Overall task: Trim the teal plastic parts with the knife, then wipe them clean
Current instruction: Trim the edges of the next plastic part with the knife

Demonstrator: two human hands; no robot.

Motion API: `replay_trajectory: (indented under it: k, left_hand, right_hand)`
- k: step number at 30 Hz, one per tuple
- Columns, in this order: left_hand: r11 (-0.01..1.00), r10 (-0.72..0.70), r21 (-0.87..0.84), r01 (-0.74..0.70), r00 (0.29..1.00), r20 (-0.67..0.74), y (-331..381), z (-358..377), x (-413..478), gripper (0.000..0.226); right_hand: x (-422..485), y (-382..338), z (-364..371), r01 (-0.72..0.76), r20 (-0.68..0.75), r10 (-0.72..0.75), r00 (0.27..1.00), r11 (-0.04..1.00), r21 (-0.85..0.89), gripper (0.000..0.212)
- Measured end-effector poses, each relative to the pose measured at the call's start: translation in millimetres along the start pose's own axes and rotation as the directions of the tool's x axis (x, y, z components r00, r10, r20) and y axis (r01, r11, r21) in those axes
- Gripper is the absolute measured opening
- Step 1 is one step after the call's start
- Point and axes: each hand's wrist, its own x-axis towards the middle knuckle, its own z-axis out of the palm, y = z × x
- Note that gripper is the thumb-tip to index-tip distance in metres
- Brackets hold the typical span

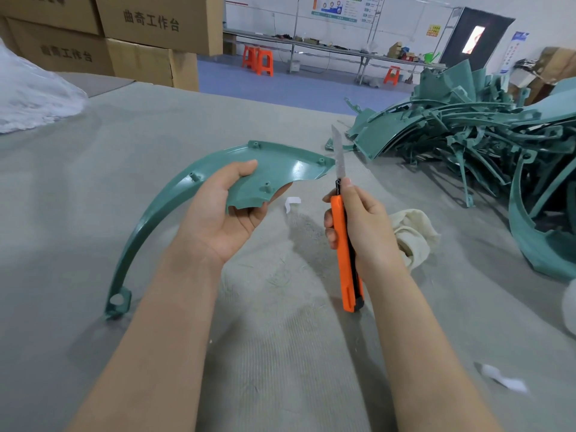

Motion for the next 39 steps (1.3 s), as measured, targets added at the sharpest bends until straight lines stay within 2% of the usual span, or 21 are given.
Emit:
replay_trajectory:
  k: [14,19,22,24,26,30,39]
  left_hand:
    - [0.997,0.006,-0.071,-0.004,1.000,0.025,2,-1,0,0.017]
    - [0.997,0.020,0.075,-0.014,0.996,-0.083,-5,-1,6,0.029]
    - [0.997,0.032,0.068,-0.026,0.994,-0.100,-5,-2,8,0.026]
    - [0.998,0.045,0.045,-0.041,0.994,-0.102,-4,-2,9,0.023]
    - [0.998,0.054,0.027,-0.051,0.994,-0.097,-3,-2,9,0.018]
    - [0.997,0.069,0.023,-0.067,0.992,-0.103,-4,-2,8,0.017]
    - [0.997,0.077,0.033,-0.073,0.988,-0.133,-4,-2,11,0.011]
  right_hand:
    - [-2,0,1,0.042,0.055,-0.044,0.998,0.998,0.041,0.039]
    - [-9,1,14,0.119,0.227,-0.104,0.968,0.991,-0.054,0.040]
    - [-11,2,20,0.164,0.278,-0.125,0.952,0.979,-0.121,0.042]
    - [-10,2,19,0.156,0.226,-0.131,0.965,0.983,-0.096,0.043]
    - [-8,2,17,0.154,0.103,-0.146,0.984,0.985,-0.079,0.043]
    - [-2,5,13,0.198,-0.094,-0.217,0.972,0.963,-0.182,0.040]
    - [-1,11,15,0.268,-0.093,-0.304,0.948,0.922,-0.279,0.037]
